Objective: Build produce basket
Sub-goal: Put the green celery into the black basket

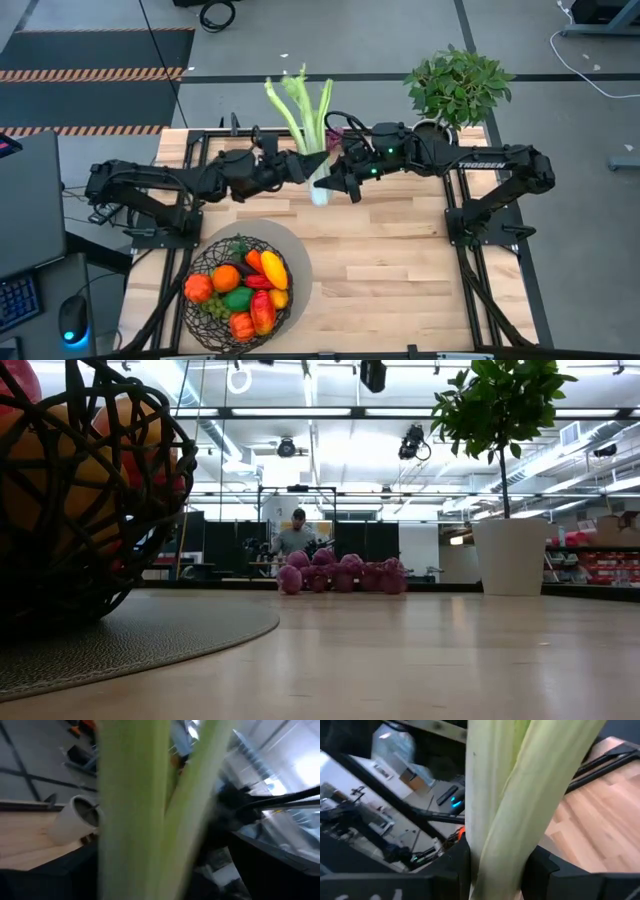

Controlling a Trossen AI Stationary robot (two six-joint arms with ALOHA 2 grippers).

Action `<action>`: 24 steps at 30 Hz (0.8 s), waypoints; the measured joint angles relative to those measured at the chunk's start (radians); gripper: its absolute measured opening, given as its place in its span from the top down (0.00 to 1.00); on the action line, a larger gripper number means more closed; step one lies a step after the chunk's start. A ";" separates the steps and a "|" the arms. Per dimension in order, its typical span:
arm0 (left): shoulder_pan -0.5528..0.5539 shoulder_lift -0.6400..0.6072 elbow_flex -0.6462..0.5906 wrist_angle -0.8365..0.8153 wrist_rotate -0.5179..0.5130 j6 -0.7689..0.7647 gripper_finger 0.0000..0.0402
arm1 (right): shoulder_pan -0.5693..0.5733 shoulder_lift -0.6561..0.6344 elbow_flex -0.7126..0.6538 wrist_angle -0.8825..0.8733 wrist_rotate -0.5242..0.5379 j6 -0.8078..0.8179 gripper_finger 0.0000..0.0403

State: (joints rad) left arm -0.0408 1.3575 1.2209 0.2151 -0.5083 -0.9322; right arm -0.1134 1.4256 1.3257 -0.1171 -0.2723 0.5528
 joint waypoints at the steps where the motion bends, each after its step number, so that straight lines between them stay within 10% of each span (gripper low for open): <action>1: 0.001 0.009 -0.001 -0.003 0.000 0.000 0.06 | 0.005 0.008 0.000 0.009 -0.009 0.005 0.68; 16: 0.004 0.048 -0.003 -0.015 0.000 0.022 0.07 | 0.015 0.060 0.001 0.025 -0.080 0.053 0.68; 24: 0.005 0.026 -0.004 -0.099 -0.004 0.026 0.29 | -0.023 0.054 0.001 -0.012 -0.182 0.078 0.68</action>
State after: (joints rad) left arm -0.0360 1.3837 1.2167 0.1160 -0.5123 -0.9059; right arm -0.1367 1.4792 1.3262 -0.1291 -0.4544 0.6305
